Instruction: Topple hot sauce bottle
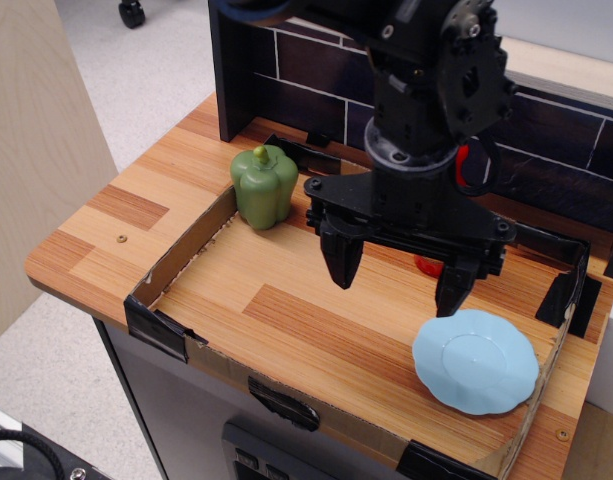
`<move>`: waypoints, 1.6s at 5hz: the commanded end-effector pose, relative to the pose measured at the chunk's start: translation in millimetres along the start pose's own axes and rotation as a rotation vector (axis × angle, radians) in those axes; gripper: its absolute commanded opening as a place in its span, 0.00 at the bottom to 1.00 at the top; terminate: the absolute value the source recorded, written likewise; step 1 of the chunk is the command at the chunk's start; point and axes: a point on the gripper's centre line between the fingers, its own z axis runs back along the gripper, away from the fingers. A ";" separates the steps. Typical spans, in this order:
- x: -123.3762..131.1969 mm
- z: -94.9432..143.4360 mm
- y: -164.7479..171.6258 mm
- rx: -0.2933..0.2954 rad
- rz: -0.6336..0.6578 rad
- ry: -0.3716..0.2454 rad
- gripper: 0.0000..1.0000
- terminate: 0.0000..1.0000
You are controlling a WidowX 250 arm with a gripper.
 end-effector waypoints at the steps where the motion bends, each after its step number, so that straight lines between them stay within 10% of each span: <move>1: 0.0 0.0 0.0 0.000 0.000 0.000 1.00 0.00; 5: 81.3 24.9 -25.3 0.026 -0.093 -0.095 1.00 0.00; 8: 89.7 17.3 -14.9 0.113 -0.129 -0.061 1.00 0.00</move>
